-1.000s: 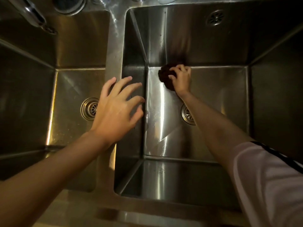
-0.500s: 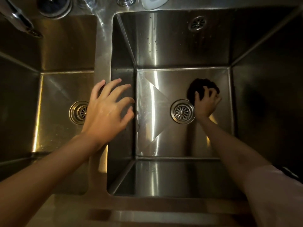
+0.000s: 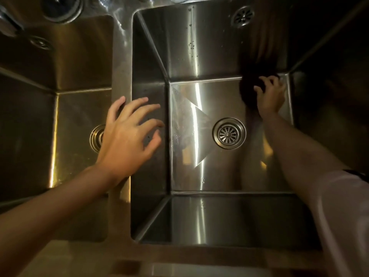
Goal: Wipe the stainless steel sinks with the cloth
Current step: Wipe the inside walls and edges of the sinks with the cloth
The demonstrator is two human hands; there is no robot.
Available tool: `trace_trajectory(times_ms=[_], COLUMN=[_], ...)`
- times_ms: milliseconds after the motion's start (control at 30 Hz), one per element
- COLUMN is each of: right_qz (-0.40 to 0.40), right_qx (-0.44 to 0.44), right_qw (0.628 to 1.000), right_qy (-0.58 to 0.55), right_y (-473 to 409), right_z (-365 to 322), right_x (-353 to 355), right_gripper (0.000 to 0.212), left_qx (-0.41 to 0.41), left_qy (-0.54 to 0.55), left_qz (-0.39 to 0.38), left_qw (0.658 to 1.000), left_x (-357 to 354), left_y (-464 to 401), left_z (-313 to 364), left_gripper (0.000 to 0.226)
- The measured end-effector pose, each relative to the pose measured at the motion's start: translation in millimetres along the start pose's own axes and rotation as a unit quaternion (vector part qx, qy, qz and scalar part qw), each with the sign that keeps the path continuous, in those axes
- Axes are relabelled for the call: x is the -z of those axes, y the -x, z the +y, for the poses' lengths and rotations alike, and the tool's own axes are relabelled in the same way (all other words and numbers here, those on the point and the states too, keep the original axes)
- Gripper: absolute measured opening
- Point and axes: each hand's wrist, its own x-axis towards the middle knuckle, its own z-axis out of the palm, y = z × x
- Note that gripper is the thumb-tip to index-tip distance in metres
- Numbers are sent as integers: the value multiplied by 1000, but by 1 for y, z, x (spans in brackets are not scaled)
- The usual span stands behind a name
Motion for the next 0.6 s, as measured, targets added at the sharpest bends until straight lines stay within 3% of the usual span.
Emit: trace_trajectory(times_ms=[167,300,400,600], right_qz=[34,50,37,-17], right_qx=[-123,-197,-159,-43], right_qw=[992,979,986,998], right_qy=[10,6,16,45], right_y=[34,93,109,36], right_z=[27,9,-7,4], right_x=[2,-14,-23,-7], right_gripper=[42,51,50,43], left_qx=[3,6,5,6], left_qy=[6,13,12,14], left_qz=[-2,-9,-13,-19], left_qw=[1000,1000,1000,1000], left_x=[2,3,4,5], left_y=[-1,-1,-1,-1], left_z=[2,2,3,4], left_gripper=[29,30,30,31])
